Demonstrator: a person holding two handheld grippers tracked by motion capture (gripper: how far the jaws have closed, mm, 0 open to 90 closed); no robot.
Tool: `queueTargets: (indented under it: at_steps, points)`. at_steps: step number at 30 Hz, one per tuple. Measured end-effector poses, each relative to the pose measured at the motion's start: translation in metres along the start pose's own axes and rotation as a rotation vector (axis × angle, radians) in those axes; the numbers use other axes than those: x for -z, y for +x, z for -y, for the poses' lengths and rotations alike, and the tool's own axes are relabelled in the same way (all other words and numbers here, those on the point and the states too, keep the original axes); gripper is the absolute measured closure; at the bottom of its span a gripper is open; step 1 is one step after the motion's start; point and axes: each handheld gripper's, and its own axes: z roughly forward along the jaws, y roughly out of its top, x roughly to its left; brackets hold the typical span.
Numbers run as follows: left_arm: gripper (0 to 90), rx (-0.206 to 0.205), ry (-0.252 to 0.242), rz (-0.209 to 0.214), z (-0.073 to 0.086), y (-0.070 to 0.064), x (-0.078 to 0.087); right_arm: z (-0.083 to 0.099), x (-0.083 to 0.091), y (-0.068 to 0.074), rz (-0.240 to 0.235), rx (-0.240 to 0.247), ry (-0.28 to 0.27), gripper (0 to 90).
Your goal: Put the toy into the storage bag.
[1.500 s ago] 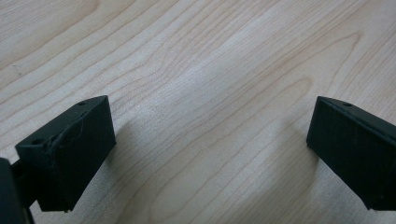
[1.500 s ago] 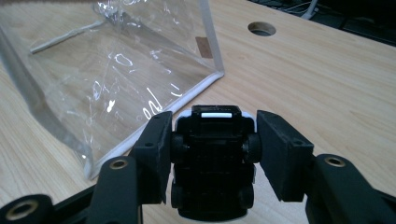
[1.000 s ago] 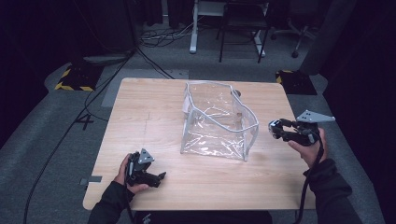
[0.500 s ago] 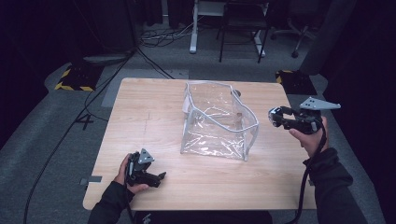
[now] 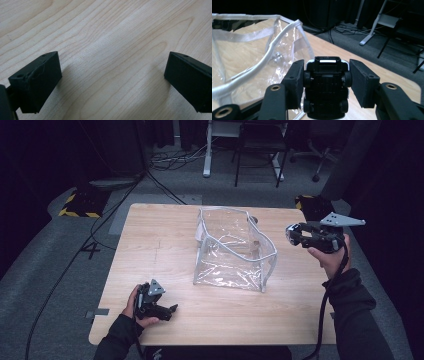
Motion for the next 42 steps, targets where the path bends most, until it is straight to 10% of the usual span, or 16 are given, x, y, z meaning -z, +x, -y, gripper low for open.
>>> queueTargets:
  at_steps: [42]
  points:
    - [1.4,-0.007,0.004,-0.002,0.000,0.000,0.001,-0.068,-0.032,0.023,-0.059,0.030,-0.043,48.3]
